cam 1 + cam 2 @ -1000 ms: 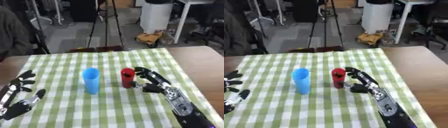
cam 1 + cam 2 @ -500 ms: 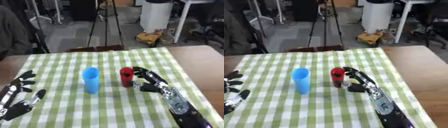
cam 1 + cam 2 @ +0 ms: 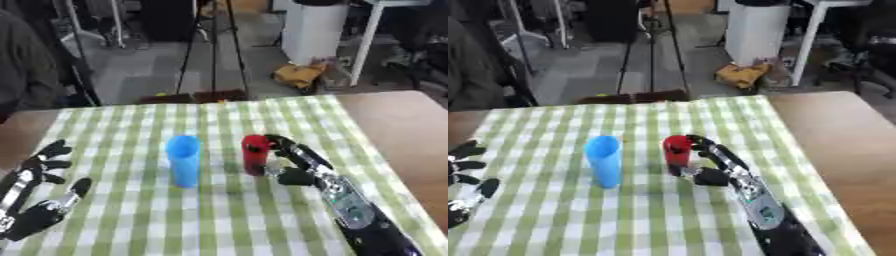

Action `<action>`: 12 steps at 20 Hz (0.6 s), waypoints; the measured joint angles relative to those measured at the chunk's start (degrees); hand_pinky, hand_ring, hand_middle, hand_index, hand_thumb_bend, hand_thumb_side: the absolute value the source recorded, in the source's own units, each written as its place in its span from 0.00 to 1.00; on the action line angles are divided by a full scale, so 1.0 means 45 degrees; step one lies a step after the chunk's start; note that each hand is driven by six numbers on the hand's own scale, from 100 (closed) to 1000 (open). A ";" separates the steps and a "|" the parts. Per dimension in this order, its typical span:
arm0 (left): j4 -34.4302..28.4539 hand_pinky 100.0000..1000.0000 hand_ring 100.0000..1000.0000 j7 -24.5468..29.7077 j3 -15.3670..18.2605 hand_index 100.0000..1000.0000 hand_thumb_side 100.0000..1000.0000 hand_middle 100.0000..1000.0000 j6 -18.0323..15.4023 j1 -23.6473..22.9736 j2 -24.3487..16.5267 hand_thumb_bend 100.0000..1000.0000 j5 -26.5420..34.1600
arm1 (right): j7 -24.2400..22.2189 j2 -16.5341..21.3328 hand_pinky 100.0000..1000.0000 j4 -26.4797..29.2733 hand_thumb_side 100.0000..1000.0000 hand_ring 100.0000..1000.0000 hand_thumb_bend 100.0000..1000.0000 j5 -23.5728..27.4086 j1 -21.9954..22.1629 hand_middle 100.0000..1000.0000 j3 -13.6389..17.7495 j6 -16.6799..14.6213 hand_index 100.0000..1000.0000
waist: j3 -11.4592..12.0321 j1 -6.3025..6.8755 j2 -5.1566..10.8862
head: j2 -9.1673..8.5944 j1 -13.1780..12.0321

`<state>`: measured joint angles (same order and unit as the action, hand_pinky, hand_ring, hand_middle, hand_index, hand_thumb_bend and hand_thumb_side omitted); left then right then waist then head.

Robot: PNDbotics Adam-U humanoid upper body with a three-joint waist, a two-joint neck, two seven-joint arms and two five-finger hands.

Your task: Pour the contents of one cup into another cup.

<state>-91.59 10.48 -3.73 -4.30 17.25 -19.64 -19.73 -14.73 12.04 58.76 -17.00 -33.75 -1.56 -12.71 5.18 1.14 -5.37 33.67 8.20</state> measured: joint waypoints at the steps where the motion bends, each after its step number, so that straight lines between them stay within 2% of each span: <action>1: 0.0000 0.66 0.80 0.0003 -0.0001 0.95 0.53 0.86 0.0003 0.0003 0.0001 0.35 0.0000 | 0.0008 -0.0030 0.94 -0.0049 0.40 0.94 0.52 -0.0030 -0.0026 0.92 0.0036 -0.0008 0.97 | 0.0026 0.0001 -0.0008 | -0.0004 0.0000; 12: -0.0005 0.66 0.79 0.0009 -0.0053 0.95 0.53 0.86 0.0012 0.0114 0.0004 0.34 0.0005 | 0.0139 -0.0180 0.93 -0.0347 0.41 0.93 0.53 -0.0233 -0.0349 0.91 0.0150 -0.0138 0.98 | 0.0192 0.0039 -0.0187 | -0.0028 0.0062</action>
<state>-91.61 10.52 -3.97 -4.24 17.76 -19.62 -19.71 -14.11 11.24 57.20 -18.05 -35.32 -0.88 -13.32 6.05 1.32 -6.21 33.54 8.47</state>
